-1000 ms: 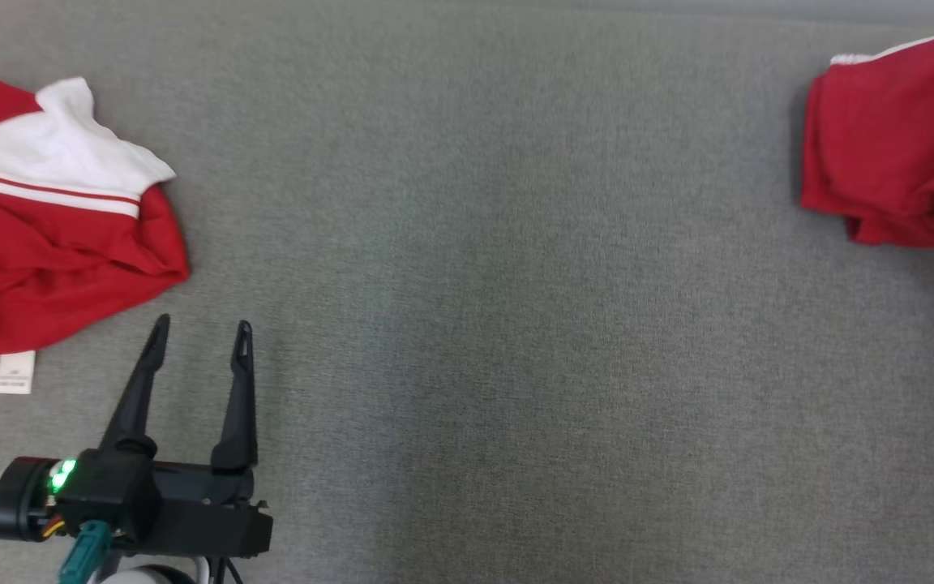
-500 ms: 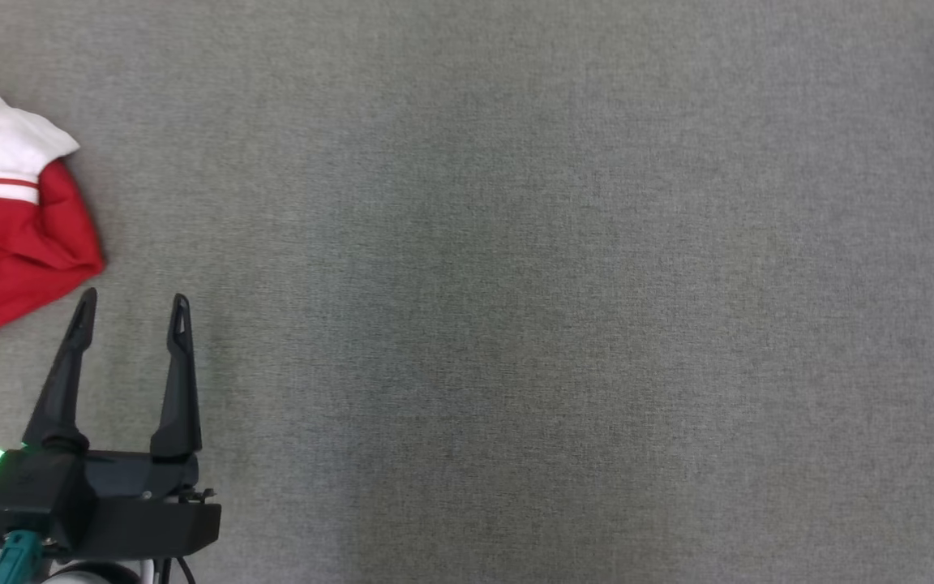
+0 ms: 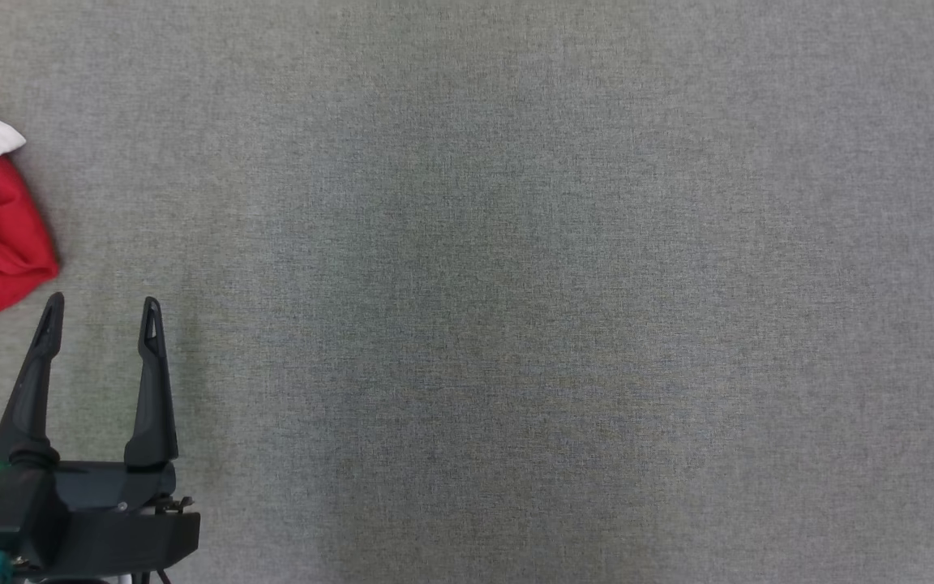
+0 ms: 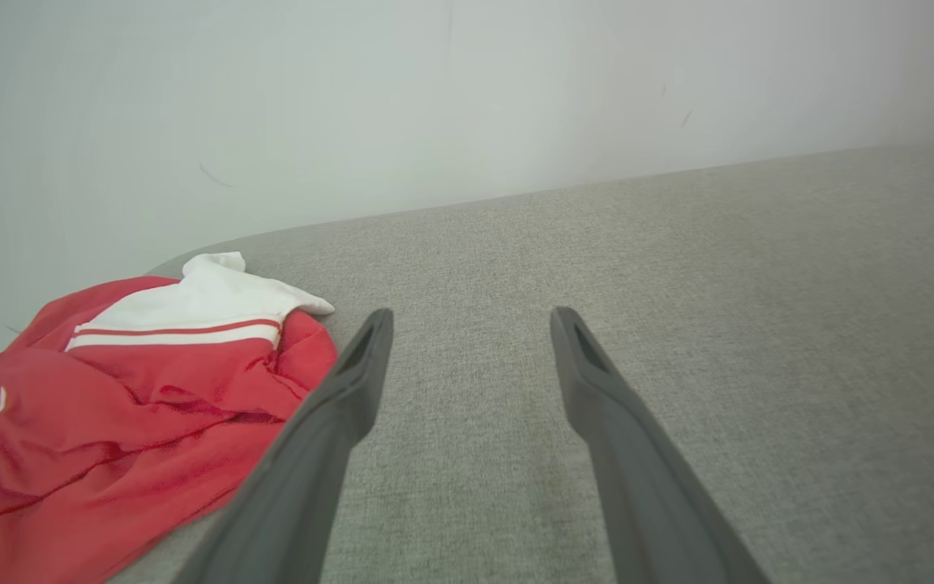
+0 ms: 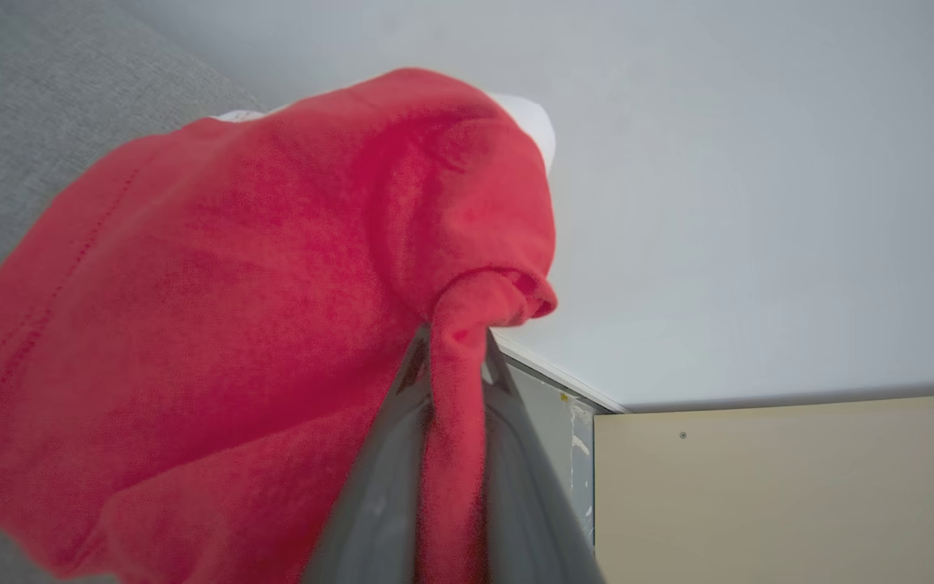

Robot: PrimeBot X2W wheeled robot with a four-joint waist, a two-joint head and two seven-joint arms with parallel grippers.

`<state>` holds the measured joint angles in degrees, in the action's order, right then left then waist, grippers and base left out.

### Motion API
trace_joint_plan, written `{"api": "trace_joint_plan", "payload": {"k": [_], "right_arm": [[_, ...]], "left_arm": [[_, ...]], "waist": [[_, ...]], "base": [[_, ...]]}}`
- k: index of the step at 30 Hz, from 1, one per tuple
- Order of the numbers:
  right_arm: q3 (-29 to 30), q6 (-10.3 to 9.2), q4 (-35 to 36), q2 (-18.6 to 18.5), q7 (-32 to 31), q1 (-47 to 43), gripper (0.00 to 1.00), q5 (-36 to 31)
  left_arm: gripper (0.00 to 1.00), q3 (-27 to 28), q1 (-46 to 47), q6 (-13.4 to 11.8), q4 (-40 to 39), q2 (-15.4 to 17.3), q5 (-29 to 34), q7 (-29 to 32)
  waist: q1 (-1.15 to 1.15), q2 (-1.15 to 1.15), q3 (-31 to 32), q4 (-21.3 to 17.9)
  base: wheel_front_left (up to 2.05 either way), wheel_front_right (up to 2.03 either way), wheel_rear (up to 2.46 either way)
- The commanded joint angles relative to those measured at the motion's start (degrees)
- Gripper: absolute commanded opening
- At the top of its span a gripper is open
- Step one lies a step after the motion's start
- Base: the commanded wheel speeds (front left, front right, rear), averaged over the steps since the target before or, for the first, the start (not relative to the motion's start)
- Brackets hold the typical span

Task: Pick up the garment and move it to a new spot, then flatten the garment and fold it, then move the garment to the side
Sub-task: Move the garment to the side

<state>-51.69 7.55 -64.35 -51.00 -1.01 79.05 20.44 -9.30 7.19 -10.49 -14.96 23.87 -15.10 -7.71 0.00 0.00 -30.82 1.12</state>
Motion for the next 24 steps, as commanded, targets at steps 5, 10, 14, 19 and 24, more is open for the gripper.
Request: {"api": "trace_joint_plan", "payload": {"k": [5,10,14,19,24], "right_arm": [[-1.84,-0.14,-2.5,0.87,-0.58,2.08,1.0,-1.35],[0.19,-0.14,-3.72,2.17,2.96,3.28,1.0,1.63],[4.16,-0.14,-4.44,5.21,6.99,1.67,1.0,6.79],[7.57,-0.14,-3.91,8.68,11.32,-0.7,1.0,12.04],[9.9,-0.14,-1.87,13.03,15.31,-4.72,1.0,15.46]], "left_arm": [[1.0,-0.1,-0.52,-0.66,-0.44,0.02,0.34,0.07],[1.0,-0.02,-0.9,-1.08,0.67,-0.89,-0.54,-0.94],[1.0,-0.34,-1.38,-0.82,2.75,-1.79,-1.44,-2.35],[1.0,-0.52,-1.74,-0.75,5.44,-2.88,-2.59,-3.61],[1.0,-0.01,-3.58,-1.02,8.14,-3.88,-4.03,-4.95]], "waist": [[0.0,0.0,-0.25,-0.18],[0.0,0.0,1.25,-0.91],[0.0,0.0,4.21,-1.58],[0.0,0.0,8.18,-2.37],[0.0,0.0,12.98,-3.98]], "base": [[0.0,0.0,0.0],[0.0,0.0,0.0],[0.0,0.0,0.0],[0.0,0.0,0.0],[0.0,0.0,0.0]]}}
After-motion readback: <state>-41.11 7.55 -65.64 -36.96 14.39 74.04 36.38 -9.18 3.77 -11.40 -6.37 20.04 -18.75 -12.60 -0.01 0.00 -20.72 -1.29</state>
